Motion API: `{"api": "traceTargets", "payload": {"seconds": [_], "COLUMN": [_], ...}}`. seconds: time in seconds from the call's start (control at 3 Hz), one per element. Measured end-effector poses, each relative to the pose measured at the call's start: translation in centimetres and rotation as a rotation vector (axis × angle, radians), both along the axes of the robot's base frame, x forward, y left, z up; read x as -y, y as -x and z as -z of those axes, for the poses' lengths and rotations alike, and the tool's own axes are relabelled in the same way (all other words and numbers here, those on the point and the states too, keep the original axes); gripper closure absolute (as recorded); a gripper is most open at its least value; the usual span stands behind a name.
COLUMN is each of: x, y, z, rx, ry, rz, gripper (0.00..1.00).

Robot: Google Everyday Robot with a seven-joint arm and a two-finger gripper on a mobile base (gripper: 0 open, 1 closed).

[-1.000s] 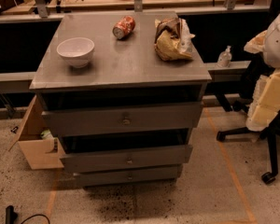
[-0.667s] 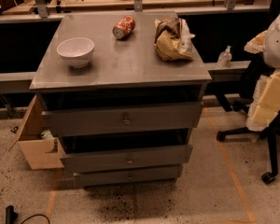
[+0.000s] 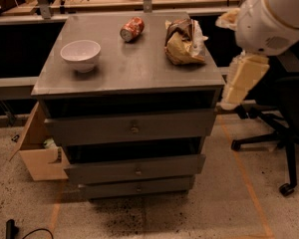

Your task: Move white bowl near coke can

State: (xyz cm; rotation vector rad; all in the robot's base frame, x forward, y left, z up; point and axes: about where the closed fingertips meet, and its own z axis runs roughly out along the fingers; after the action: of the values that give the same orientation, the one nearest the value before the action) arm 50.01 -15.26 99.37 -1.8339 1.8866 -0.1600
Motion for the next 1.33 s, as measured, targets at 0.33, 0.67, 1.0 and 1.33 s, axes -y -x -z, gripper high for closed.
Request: {"api": "traceTargets", "payload": {"seconds": [0.33, 0.67, 1.0, 1.33], "x": [-5.7, -10.3, -14.2, -14.8], "y": [-5.2, -9.5, -13.8, -14.3], "z": [-0.9, -0.8, 1.6, 2.3], "rx": [0.131, 0.191, 0.198, 0.189], "ry": [-0.105, -0.26, -0.331, -0.341], "rz": [-0.209, -0.396, -0.502, -0.509], "gripper": [0.0, 0.0, 0.0, 0.0]}}
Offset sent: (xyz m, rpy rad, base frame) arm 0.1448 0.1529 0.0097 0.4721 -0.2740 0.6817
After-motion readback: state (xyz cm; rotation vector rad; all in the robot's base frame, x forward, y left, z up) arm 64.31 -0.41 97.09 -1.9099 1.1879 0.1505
